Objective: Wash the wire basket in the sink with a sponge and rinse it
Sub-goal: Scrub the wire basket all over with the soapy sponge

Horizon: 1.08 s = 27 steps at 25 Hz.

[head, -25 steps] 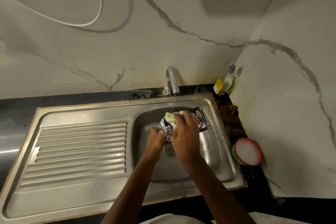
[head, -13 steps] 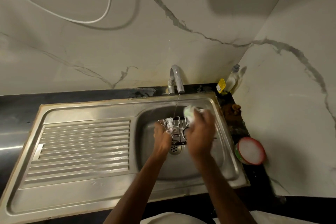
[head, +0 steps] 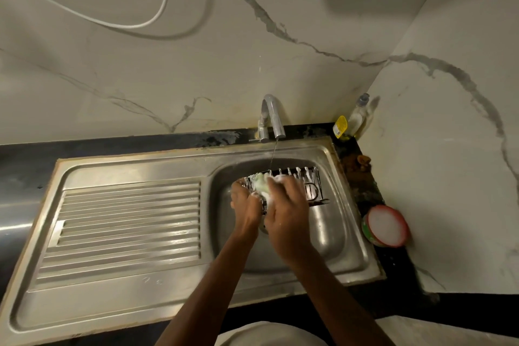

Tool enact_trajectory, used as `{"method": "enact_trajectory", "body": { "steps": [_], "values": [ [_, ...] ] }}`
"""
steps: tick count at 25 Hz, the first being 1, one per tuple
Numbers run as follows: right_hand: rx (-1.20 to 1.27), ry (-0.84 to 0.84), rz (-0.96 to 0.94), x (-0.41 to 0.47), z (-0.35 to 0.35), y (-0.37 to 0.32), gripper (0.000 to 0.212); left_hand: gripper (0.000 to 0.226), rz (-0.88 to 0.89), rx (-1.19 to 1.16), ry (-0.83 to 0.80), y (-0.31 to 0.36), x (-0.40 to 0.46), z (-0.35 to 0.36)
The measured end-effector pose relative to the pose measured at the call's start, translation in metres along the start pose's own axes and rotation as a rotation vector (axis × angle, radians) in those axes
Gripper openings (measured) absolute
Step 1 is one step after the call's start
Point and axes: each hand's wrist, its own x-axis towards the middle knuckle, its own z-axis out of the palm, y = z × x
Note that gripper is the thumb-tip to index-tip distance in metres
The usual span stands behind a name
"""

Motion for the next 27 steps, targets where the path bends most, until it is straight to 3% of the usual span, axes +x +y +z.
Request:
{"method": "enact_trajectory", "body": {
  "steps": [2, 5, 7, 12, 16, 17, 19, 21, 23, 25, 27],
  "values": [
    [0.006, -0.002, -0.012, 0.007, -0.001, 0.009, 0.039, 0.048, 0.011, 0.012, -0.010, 0.005, -0.008, 0.000],
    [-0.088, 0.094, 0.279, 0.028, -0.011, 0.051, 0.039, 0.034, -0.018, 0.005, -0.006, 0.012, -0.011, 0.000],
    [-0.091, 0.131, 0.360, 0.029, -0.015, 0.051, 0.041, 0.034, -0.010, 0.032, -0.017, 0.010, -0.008, 0.000],
    [-0.003, 0.029, 0.121, 0.013, -0.009, 0.011, 0.040, 0.051, 0.047, 0.024, -0.009, 0.012, -0.014, 0.001],
    [-0.068, 0.071, 0.590, 0.029, -0.026, 0.067, 0.035, 0.043, 0.028, 0.028, 0.039, 0.008, -0.005, -0.004],
    [-0.070, 0.082, 0.594, 0.024, -0.026, 0.067, 0.034, 0.041, 0.019, 0.019, 0.046, 0.009, -0.005, -0.004],
    [0.028, 0.083, 0.408, 0.010, -0.018, 0.037, 0.035, 0.043, -0.001, -0.018, 0.049, 0.015, -0.009, -0.002],
    [0.126, -0.020, 0.160, -0.012, -0.011, 0.000, 0.040, 0.061, -0.023, -0.011, 0.034, 0.016, -0.010, 0.000],
    [0.096, -0.072, 0.037, -0.027, -0.015, -0.007, 0.041, 0.075, 0.016, 0.005, 0.016, 0.012, -0.012, -0.001],
    [0.044, -0.013, 0.133, -0.022, -0.020, 0.018, 0.039, 0.081, 0.061, 0.012, 0.018, 0.005, -0.011, -0.004],
    [-0.011, 0.076, 0.356, -0.017, -0.025, 0.037, 0.041, 0.077, 0.001, -0.004, 0.045, 0.004, -0.006, -0.006]
  ]
}}
